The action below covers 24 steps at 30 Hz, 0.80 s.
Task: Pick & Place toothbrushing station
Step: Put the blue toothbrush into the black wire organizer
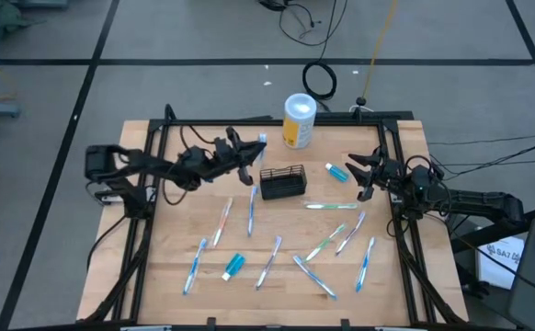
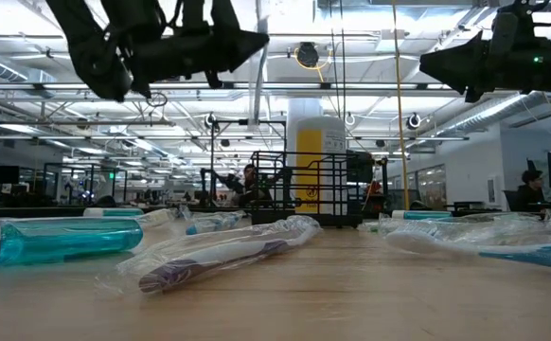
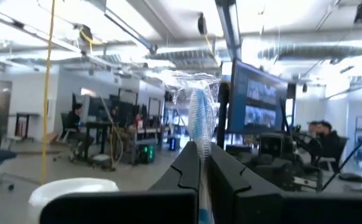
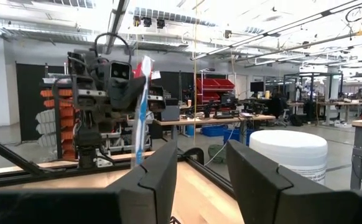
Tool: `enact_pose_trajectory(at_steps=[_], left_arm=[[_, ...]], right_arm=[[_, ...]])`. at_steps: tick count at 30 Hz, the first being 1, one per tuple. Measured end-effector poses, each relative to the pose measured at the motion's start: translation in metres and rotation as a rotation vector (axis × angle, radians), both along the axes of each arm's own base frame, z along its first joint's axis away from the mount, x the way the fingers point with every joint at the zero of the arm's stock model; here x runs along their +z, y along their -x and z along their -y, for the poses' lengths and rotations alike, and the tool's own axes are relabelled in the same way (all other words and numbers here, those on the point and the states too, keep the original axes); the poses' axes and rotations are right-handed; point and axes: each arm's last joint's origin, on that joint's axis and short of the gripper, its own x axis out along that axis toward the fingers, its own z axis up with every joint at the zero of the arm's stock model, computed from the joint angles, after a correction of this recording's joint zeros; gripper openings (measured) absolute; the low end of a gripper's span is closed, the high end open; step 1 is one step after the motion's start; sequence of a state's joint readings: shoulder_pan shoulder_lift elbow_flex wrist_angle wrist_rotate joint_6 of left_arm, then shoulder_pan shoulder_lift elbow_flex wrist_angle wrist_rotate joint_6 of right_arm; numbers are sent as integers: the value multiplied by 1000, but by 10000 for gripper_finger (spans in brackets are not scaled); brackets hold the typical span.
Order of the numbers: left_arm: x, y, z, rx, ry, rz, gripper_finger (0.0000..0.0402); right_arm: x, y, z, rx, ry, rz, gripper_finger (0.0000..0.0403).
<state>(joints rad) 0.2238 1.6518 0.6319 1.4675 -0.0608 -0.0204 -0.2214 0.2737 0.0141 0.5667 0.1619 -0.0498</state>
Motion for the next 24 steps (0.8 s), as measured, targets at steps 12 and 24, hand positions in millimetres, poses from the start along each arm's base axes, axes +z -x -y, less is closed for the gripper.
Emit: enact_pose_trajectory(at_steps=[12, 24], left_arm=[[-46, -15, -5, 7, -5, -107, 9], [-65, -20, -5, 14, 24, -272, 11]], right_arm=[[0, 0, 0, -3, 8, -5, 130], [-2, -1, 0, -3, 8, -28, 130]])
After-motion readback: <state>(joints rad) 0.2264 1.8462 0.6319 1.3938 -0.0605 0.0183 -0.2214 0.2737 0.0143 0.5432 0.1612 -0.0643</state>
